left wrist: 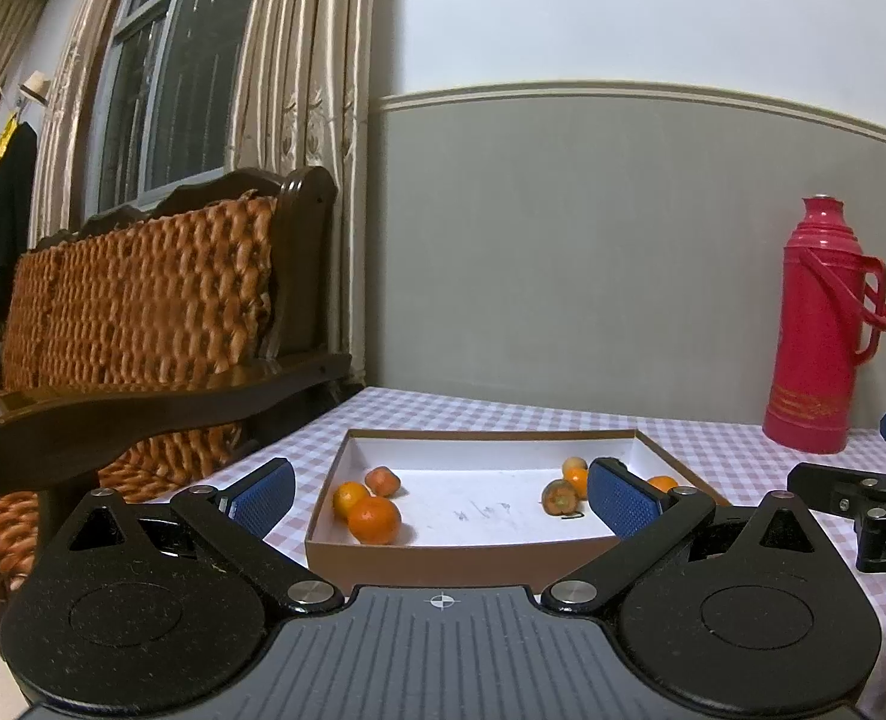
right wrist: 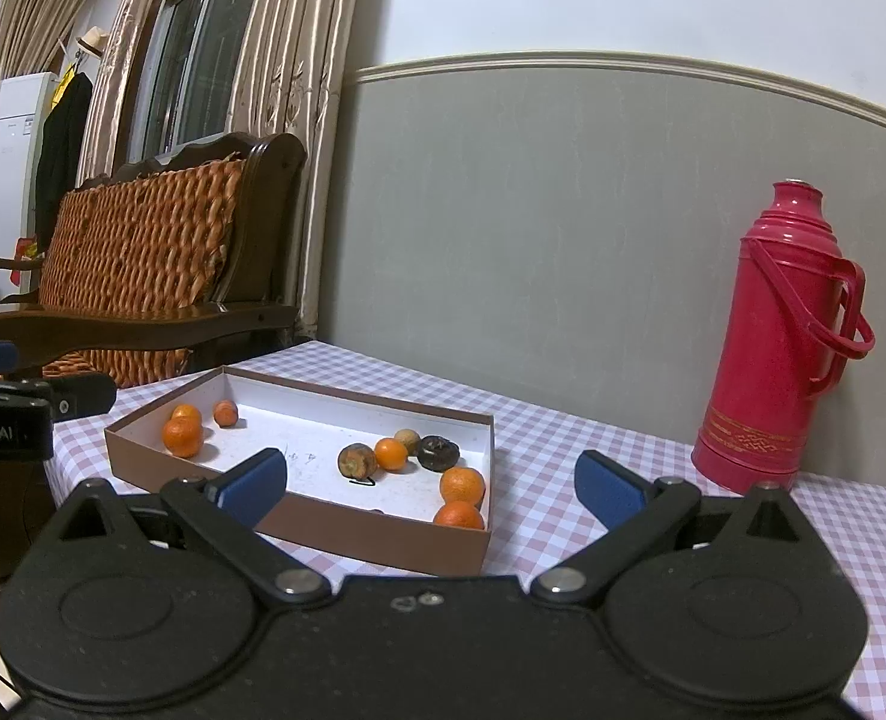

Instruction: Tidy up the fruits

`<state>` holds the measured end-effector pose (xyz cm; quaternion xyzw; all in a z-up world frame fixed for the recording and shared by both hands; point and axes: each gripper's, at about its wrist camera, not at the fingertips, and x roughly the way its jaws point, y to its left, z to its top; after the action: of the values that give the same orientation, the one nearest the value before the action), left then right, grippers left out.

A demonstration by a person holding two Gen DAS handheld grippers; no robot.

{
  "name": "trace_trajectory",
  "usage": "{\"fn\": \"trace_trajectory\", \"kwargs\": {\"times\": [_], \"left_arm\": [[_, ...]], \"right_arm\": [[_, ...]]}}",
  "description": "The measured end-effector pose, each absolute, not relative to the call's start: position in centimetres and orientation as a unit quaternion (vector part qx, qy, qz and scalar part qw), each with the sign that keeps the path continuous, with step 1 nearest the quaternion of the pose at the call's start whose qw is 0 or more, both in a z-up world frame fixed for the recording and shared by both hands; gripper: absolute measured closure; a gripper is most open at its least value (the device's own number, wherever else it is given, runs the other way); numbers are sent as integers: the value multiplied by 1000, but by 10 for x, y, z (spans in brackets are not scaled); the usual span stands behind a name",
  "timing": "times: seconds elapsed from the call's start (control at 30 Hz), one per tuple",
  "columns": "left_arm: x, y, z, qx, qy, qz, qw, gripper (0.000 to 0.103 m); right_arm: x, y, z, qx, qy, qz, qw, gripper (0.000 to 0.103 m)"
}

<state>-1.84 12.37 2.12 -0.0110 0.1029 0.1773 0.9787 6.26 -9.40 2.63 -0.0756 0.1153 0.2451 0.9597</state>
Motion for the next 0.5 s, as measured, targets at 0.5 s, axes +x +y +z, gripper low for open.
{"fn": "trace_trajectory", "kwargs": {"times": [0.5], "left_arm": [[-21,122,22,-17,95,184,978,1]], "right_arm": [[62,-94,27,-75,114,246,960,6]]}}
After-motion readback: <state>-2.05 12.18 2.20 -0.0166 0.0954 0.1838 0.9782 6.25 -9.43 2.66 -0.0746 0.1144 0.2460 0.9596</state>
